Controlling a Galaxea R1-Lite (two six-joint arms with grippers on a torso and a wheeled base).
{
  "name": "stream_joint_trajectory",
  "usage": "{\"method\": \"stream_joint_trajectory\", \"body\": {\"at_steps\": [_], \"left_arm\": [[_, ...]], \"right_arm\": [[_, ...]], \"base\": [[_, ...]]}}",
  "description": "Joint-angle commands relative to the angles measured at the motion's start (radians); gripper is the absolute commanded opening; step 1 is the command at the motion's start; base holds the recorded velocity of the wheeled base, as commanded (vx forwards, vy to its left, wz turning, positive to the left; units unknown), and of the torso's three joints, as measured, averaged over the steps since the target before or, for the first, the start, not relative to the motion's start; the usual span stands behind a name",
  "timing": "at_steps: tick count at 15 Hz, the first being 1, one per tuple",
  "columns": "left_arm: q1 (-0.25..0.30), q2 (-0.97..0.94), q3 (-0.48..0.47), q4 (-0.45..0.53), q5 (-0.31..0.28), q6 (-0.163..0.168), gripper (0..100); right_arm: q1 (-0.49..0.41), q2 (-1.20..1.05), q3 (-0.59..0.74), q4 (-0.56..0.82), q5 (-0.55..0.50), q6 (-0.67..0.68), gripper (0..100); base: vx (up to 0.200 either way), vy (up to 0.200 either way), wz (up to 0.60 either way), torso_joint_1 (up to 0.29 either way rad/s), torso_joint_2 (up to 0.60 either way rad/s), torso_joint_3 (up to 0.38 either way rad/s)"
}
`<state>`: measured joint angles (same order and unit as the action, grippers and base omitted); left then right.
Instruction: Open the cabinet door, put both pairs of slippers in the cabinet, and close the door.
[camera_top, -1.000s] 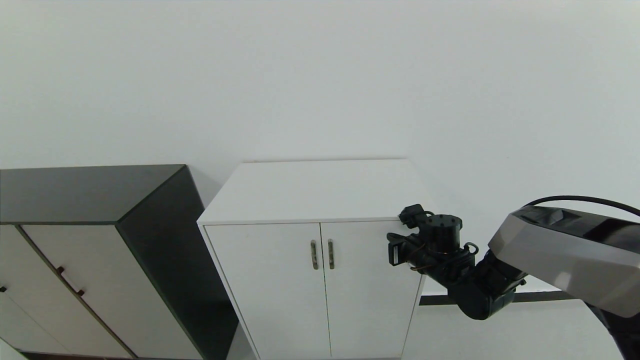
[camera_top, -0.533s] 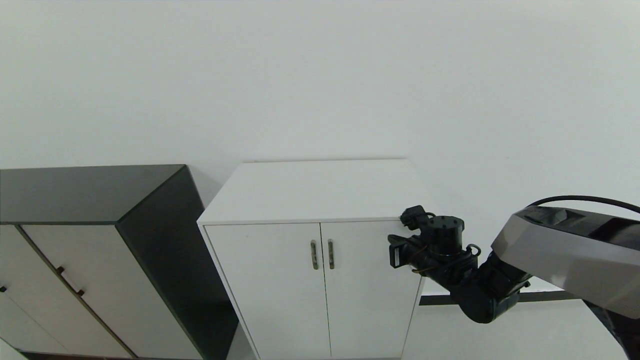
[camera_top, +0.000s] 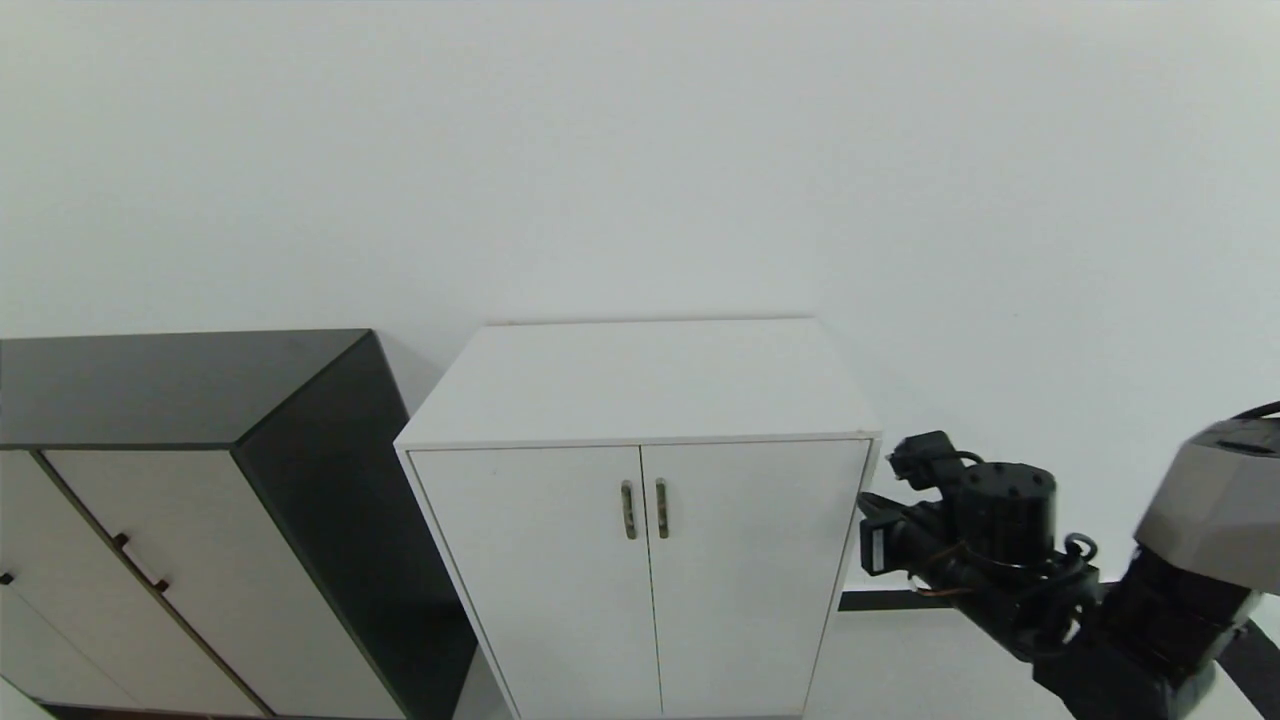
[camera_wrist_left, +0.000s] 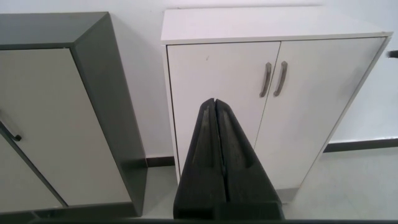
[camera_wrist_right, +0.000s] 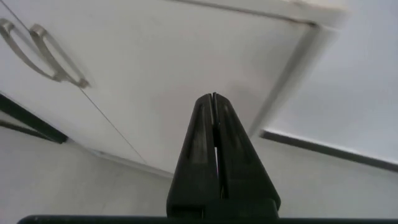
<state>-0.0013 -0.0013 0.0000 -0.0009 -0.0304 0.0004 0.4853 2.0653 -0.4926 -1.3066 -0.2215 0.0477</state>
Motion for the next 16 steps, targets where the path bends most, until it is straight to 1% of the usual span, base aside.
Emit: {"method": "stream_joint_trajectory", "body": {"at_steps": [1,3,5,7,8,9,12,14,15,16], "left_arm": [[0.000,0.001,0.000,-0.001,0.000,0.000,0],[0.000,0.001,0.000,-0.001,0.001,0.000,0],[0.000,0.001,0.000,-0.001,0.000,0.001,0],[0.000,0.001,0.000,-0.001,0.000,0.001,0],[0.000,0.001,0.000,-0.001,0.000,0.001,0],[0.000,0.001,0.000,-0.001,0.000,0.000,0],[0.000,0.001,0.000,-0.001,0.000,0.003,0],[0.001,0.001,0.000,-0.001,0.000,0.003,0],[0.000,0.001,0.000,-0.001,0.000,0.003,0],[0.001,0.001,0.000,-0.001,0.000,0.003,0]], "right_arm": [[-0.011,-0.240,0.241,-0.046,-0.070,0.000,0],[-0.025,-0.360,0.379,-0.045,-0.093,0.000,0],[-0.060,-0.445,0.493,-0.045,-0.108,-0.002,0],[-0.108,-0.524,0.493,0.044,-0.174,0.020,0],[-0.120,-0.570,0.493,0.109,-0.183,0.021,0],[-0.122,-0.640,0.493,0.190,-0.185,0.023,0],[-0.123,-0.939,0.493,0.520,-0.191,0.023,0],[-0.123,-1.249,0.493,0.825,-0.191,0.037,0],[-0.123,-1.390,0.493,0.942,-0.190,0.031,0],[-0.120,-1.587,0.493,1.087,-0.180,0.026,0]], "base": [[0.000,0.000,0.00,0.000,0.00,0.000],[0.000,0.000,0.00,0.000,0.00,0.000],[0.000,0.000,0.00,0.000,0.00,0.000],[0.000,0.000,0.00,0.000,0.00,0.000],[0.000,0.000,0.00,0.000,0.00,0.000],[0.000,0.000,0.00,0.000,0.00,0.000],[0.000,0.000,0.00,0.000,0.00,0.000],[0.000,0.000,0.00,0.000,0.00,0.000],[0.000,0.000,0.00,0.000,0.00,0.000],[0.000,0.000,0.00,0.000,0.00,0.000]]}}
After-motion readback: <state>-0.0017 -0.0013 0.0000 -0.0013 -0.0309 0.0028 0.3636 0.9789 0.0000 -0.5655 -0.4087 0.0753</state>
